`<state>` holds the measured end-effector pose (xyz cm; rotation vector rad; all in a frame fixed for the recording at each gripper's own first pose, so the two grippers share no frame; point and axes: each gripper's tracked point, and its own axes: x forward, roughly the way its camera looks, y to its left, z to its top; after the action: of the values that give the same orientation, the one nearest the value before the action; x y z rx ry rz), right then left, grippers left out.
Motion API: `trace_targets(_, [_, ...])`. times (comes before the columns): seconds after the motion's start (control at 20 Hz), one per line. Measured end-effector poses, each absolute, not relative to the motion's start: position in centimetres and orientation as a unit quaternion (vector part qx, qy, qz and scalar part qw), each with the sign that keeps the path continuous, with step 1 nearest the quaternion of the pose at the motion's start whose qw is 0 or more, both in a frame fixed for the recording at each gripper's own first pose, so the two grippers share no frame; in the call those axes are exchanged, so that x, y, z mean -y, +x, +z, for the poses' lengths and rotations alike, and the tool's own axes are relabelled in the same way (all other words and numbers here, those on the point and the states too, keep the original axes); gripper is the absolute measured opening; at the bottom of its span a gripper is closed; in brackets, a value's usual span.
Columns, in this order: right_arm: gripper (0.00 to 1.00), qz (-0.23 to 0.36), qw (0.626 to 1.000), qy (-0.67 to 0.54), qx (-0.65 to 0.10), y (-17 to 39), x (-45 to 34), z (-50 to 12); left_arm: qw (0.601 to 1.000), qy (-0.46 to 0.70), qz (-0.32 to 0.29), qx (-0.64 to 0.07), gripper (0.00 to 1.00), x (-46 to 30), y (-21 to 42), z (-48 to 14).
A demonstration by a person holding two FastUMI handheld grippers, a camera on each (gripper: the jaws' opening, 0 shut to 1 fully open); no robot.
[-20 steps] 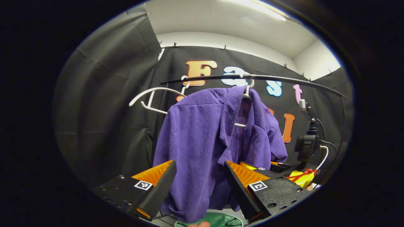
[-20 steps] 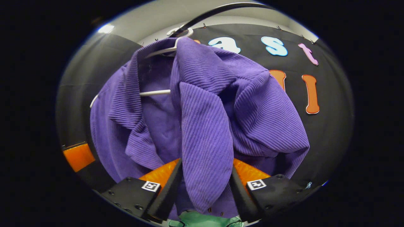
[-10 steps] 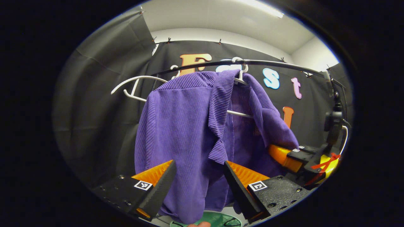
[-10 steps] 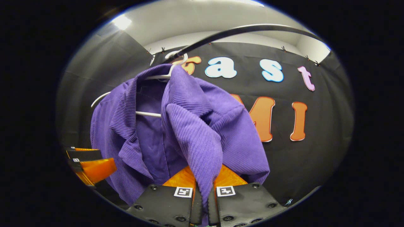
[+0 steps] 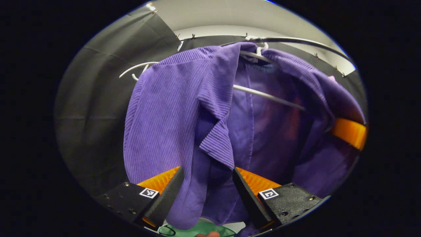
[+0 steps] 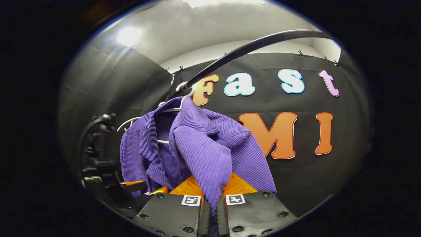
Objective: Grasp the clothes on the hanger with both hands and then place them into the laundry hamper below.
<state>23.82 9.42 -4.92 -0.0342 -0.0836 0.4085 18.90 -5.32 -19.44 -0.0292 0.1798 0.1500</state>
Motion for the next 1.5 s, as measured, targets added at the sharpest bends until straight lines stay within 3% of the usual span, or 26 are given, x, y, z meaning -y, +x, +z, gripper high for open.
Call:
trace_targets(0.05, [0.14, 0.209, 0.977, -0.015, 0.044, 23.6, -9.5, -4.6, 0.993, -0.001, 0.078, -0.083, 0.96, 5.6, 19.6, -19.6])
trace_targets(0.4, [0.14, 0.223, 0.973, -0.013, 0.051, 23.3, -8.7, -3.7, 0.985, 0.063, 0.158, -0.037, 0.92, 2.8, 22.9, -19.5])
trace_targets(0.65, [0.14, 0.213, 0.975, -0.023, 0.064, 23.3, -8.1, -3.2, 0.992, 0.054, 0.111, -0.038, 0.02, 0.6, 21.9, -18.0])
trace_targets(1.05, [0.14, 0.041, 0.983, -0.111, 0.137, 23.1, -3.3, -0.3, 0.984, 0.095, 0.124, 0.082, 0.01, -4.5, 16.2, -3.6])
trace_targets(1.5, [0.14, -0.041, 0.982, -0.08, 0.166, 26.2, 0.1, 3.0, 0.975, 0.093, 0.15, 0.137, 0.0, -9.6, 17.8, 7.1])
